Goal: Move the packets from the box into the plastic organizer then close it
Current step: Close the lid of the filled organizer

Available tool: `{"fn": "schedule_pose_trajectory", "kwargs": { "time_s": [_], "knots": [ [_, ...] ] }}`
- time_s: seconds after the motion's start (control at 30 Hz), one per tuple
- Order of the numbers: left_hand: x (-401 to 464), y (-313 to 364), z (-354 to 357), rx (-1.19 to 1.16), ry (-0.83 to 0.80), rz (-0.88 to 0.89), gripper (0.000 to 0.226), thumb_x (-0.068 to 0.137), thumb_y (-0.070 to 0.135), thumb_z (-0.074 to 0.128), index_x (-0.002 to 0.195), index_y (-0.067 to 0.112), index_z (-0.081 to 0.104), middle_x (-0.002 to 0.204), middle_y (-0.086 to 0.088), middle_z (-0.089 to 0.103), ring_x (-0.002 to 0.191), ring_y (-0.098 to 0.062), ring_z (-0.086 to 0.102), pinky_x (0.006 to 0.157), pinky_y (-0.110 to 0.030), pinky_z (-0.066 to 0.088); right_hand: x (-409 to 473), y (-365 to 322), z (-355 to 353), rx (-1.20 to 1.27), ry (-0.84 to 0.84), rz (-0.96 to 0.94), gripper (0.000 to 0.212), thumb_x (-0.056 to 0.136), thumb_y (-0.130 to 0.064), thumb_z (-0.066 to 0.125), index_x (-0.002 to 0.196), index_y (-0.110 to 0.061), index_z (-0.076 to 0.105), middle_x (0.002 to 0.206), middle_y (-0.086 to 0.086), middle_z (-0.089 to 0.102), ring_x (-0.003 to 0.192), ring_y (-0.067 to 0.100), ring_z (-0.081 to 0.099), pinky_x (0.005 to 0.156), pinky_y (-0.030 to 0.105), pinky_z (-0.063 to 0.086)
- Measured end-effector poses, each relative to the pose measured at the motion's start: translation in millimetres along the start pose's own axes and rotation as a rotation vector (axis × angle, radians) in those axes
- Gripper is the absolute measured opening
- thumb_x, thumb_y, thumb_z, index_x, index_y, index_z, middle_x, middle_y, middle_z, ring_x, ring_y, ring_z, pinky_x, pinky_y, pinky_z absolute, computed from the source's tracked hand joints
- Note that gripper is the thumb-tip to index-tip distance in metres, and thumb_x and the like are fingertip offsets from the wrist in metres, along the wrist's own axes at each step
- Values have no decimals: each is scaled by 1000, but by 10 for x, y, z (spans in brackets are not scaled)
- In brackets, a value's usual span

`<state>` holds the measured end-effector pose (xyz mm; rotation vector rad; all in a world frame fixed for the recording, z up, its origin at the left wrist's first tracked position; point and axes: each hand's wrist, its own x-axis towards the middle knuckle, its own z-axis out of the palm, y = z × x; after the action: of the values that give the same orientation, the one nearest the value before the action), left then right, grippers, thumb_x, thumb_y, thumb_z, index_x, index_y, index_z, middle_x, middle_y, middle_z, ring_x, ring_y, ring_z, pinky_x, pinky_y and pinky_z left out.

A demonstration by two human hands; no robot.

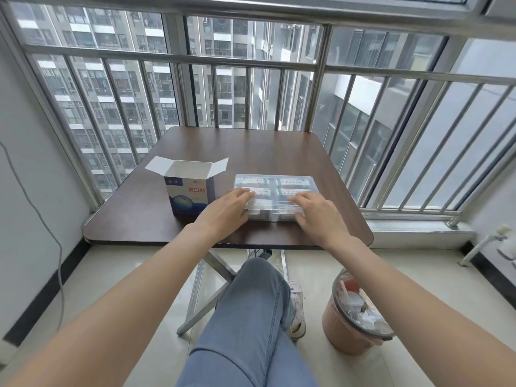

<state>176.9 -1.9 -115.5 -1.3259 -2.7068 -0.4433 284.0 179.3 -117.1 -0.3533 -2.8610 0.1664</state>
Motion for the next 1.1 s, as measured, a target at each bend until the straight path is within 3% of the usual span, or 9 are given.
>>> {"fn": "schedule_pose_trajectory", "kwargs": {
  "time_s": [0.2, 0.33, 0.47, 0.73, 0.87, 1.1],
  "knots": [
    [28, -84, 75, 125, -1, 56, 47, 96, 7, 49, 141, 13, 38, 143, -6, 41, 130, -22, 44, 104, -34, 42, -6, -4, 7, -14, 1, -2, 42, 93, -15, 46, 134, -21, 50, 135, -1, 49, 127, 20, 42, 96, 36, 36],
    [39, -101, 84, 185, -102, 110, 50, 100, 7, 34, 148, 7, 23, 156, -10, 21, 143, -25, 21, 116, -36, 21, -11, -24, 5, -35, 9, -3, 42, 92, -13, 47, 133, -21, 50, 135, 0, 50, 125, 21, 43, 96, 37, 36],
    [-25, -114, 140, 310, -42, 140, 67, 94, -8, 39, 150, 4, 3, 159, -10, 9, 146, -22, 12, 113, -34, 31, -23, -44, 19, -54, 20, -1, 41, 92, -13, 47, 132, -19, 51, 133, 0, 51, 124, 22, 44, 94, 37, 38],
    [25, -136, 156, 356, -51, 162, 66, 94, -9, 38, 150, 5, 6, 158, -11, 12, 145, -20, 14, 111, -36, 35, -53, -72, 27, -99, 35, 10, 38, 98, -16, 42, 135, -22, 48, 132, -4, 53, 123, 18, 46, 88, 35, 47],
    [38, -130, 170, 327, -43, 154, 62, 95, -7, 36, 150, 6, 10, 157, -11, 15, 145, -20, 16, 110, -36, 36, -52, -66, -1, -140, -9, -6, 40, 99, -18, 41, 139, -23, 43, 140, -4, 47, 128, 18, 43, 91, 37, 47],
    [27, -76, 156, 337, -19, 160, 51, 101, 11, 28, 149, 2, 14, 156, -13, 18, 145, -22, 16, 114, -33, 24, -25, -23, -22, -156, -99, -51, 46, 98, -34, 44, 142, -23, 38, 148, -3, 39, 133, 19, 38, 99, 38, 42]
  ]
}}
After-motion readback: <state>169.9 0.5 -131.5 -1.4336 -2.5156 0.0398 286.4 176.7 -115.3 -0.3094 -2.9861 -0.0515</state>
